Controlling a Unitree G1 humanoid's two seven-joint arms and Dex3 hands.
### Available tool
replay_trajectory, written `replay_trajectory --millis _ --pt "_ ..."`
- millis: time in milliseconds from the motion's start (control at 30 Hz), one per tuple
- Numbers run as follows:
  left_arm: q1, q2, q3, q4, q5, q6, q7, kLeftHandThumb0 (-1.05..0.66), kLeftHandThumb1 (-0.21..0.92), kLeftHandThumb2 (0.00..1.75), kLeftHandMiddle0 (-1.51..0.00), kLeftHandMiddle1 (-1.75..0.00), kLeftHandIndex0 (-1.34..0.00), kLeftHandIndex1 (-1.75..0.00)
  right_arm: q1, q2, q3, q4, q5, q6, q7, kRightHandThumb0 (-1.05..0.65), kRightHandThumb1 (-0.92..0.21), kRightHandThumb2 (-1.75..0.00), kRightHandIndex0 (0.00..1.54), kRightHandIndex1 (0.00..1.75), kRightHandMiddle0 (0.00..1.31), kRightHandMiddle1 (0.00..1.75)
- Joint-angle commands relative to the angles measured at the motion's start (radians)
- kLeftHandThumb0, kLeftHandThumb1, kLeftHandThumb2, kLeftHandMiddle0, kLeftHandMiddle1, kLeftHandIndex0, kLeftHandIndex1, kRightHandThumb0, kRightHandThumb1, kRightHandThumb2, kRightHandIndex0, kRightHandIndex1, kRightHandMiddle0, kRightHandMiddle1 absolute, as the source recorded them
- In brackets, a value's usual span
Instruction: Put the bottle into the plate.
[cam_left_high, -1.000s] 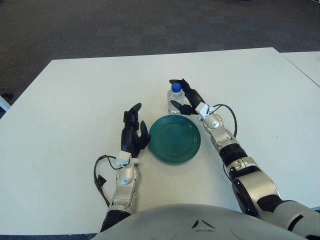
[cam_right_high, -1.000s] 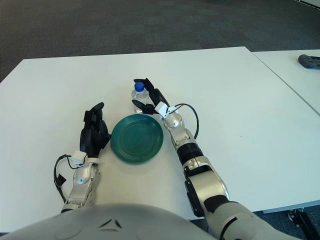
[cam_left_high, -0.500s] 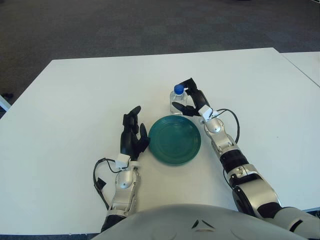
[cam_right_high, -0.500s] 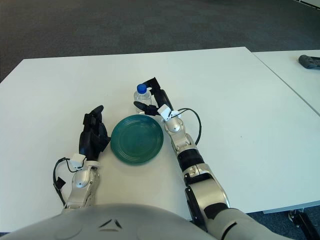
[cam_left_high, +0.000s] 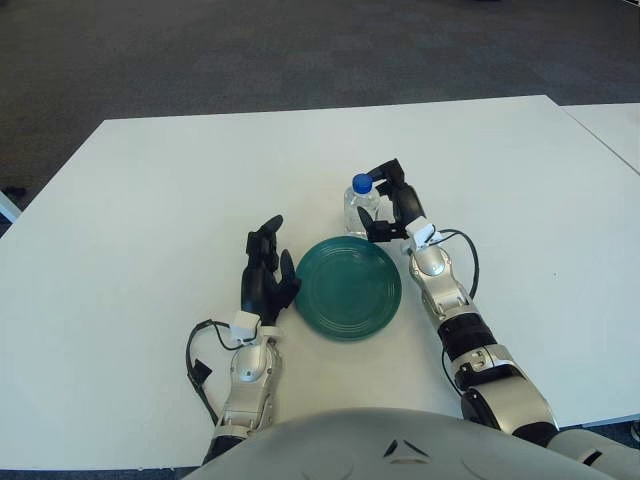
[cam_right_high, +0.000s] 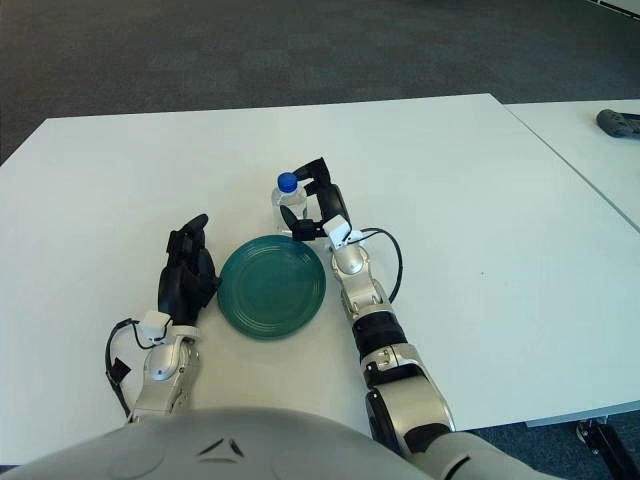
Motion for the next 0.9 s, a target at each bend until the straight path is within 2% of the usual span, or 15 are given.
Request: replay_trajectory --millis 0,867 --pt "0.028 -0.07 -0.008 0.013 -0.012 0.009 0.009 -0.83 0.92 0.73 -0.59 -0.02 -0.15 -0.93 0.009 0.01 -0.012 -0.02 0.015 -0.001 -0.012 -0.49 -0.26 -1.37 1.15 1.75 0.65 1.75" --pt "0.028 -0.069 -0.011 0.01 -0.012 0.022 0.016 -0.83 0.92 0.74 -0.59 -0.01 -0.14 -0.93 0.04 0.005 -0.014 -0.061 0.019 0.003 0.004 -0.5 -0.23 -1.41 1.19 1.75 0.67 1.75"
